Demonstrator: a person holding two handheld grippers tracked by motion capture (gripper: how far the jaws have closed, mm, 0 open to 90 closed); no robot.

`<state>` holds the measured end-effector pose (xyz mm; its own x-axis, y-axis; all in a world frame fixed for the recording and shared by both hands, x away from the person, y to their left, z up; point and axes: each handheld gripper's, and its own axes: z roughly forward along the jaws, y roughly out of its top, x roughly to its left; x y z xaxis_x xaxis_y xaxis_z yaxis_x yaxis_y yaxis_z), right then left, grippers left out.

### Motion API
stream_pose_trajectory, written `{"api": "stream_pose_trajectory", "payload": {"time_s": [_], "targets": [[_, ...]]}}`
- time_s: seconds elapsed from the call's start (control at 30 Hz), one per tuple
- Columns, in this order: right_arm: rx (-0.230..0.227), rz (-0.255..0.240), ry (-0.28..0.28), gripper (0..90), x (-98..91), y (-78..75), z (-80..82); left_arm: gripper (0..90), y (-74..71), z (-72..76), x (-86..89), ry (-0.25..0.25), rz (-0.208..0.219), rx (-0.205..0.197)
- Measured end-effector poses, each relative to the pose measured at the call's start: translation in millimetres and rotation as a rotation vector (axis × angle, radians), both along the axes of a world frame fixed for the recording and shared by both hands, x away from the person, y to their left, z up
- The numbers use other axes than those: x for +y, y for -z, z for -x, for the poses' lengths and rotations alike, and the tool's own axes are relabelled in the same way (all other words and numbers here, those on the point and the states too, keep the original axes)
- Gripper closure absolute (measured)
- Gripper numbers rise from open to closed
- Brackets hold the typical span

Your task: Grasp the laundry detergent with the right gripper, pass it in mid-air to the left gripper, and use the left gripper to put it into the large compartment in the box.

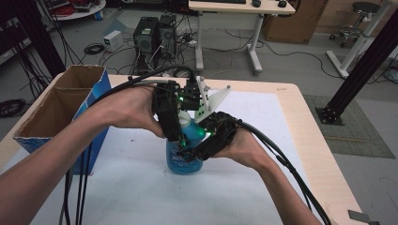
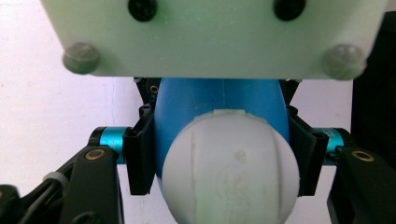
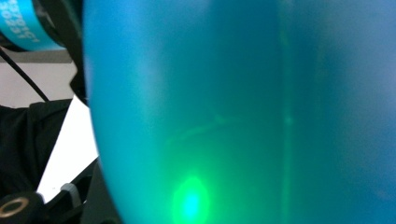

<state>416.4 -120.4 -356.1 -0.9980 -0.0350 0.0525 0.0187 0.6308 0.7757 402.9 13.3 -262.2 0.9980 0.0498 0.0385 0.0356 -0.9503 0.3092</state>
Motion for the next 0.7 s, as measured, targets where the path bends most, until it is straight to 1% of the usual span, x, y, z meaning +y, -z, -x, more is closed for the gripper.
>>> {"api": "stream_pose_trajectory", "payload": {"time_s": [0.07, 0.17, 0.2, 0.23, 0.27, 0.3, 0.37, 0.43, 0.5, 0.53, 0.6, 0.67, 0.7], "targets": [[0.006, -0.006, 0.008, 40.4, -0.8, -0.4, -0.3, 38.3, -1.1, 1.3, -0.4, 0.004, -0.010, -0.005], [0.010, -0.020, 0.023, 37.0, -2.2, -1.4, -0.2, 38.3, -1.8, 1.4, 0.1, 0.005, -0.006, -0.006], [0.008, -0.022, 0.011, 36.6, -3.7, -2.1, -1.0, 38.3, -2.2, 0.7, 1.6, -0.002, -0.002, -0.003], [-0.003, -0.019, 0.012, 36.6, -4.9, -2.6, -1.6, 38.2, -2.7, 0.4, 2.2, -0.004, 0.004, -0.006], [-0.003, -0.019, 0.012, 36.6, -4.9, -2.6, -1.6, 38.3, -2.7, 0.4, 2.2, -0.004, 0.004, -0.006], [0.001, -0.011, 0.015, 34.2, -6.6, -3.5, -0.8, 38.2, -3.4, 1.0, 2.7, -0.003, -0.005, -0.012], [0.010, -0.005, 0.020, 33.1, -8.2, -3.2, -0.8, 38.3, -3.7, 1.3, 2.7, -0.002, -0.014, -0.013], [0.004, -0.003, 0.026, 32.4, -9.7, -3.2, -0.4, 38.2, -4.2, 1.0, 3.4, -0.005, -0.010, -0.008], [0.007, -0.006, 0.027, 31.4, -10.7, -4.1, 0.5, 38.2, -5.3, 0.5, 4.4, -0.008, -0.013, -0.010], [0.004, 0.003, 0.027, 31.3, -11.1, -4.5, 0.9, 38.2, -6.3, 0.3, 4.9, -0.010, -0.013, -0.012], [0.004, 0.013, 0.028, 28.5, -11.3, -5.3, 1.9, 38.2, -7.2, 0.4, 5.4, -0.010, -0.012, -0.016], [0.004, 0.018, 0.029, 27.6, -11.6, -6.0, 2.2, 38.2, -10.0, 0.3, 6.6, -0.015, -0.011, -0.017], [0.003, 0.019, 0.037, 25.1, -12.9, -7.7, 2.7, 38.2, -11.9, 0.0, 7.3, -0.015, -0.015, -0.015]]}}
